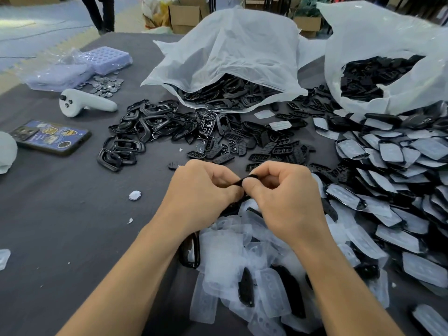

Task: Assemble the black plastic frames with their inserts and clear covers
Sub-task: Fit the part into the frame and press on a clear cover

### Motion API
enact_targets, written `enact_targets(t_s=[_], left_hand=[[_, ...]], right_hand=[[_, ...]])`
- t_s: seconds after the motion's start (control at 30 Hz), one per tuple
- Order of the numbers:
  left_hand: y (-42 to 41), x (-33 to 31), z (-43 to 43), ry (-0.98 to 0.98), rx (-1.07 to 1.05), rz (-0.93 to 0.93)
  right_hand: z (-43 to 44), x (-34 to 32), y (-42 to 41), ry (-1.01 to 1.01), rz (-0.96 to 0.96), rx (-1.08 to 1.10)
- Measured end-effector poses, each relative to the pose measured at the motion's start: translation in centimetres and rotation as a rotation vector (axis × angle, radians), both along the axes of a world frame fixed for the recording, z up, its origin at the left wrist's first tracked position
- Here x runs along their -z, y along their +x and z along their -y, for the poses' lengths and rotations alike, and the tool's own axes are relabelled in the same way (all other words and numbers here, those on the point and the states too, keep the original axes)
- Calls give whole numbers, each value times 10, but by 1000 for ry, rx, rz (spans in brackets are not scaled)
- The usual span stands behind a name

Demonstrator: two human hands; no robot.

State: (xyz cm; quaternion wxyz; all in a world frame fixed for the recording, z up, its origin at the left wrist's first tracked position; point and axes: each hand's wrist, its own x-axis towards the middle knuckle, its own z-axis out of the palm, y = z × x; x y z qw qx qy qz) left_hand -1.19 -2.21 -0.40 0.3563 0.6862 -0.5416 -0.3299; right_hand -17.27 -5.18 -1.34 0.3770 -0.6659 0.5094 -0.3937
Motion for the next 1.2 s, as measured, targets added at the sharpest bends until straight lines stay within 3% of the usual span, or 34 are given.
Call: enact_targets(t_s=[0.07,0.2,0.27,0.37,0.53,0.63,0.77,0.9,1.1,1.2], left_hand=[[1,-2,-2,-19,-35,81],[-3,-3,-3,-47,-108,-88],[-9,-2,-5,-104,-120,-49],[-10,-3,-7,-113,-41,8],[-3,5,-1,8,108,-70],[-4,8,3,-4,25,-82],[3,11,7,-46,-180,-295],[9,11,10,-91,-314,-481],[1,16,9,-157,-321,-471],[-2,16,8,-196,-304,-510]], right_hand=[[0,-1,2,-8,-20,-31],[0,-1,4,3,73,-49],[0,1,5,-2,86,-8],[2,1,3,1,84,8],[5,3,-2,11,20,-88],[-1,3,3,-133,-86,24],[5,-7,-9,-248,-57,218],[11,-7,-22,-224,-260,211],[6,1,-14,-278,-735,140],[6,4,-13,-242,-801,159]])
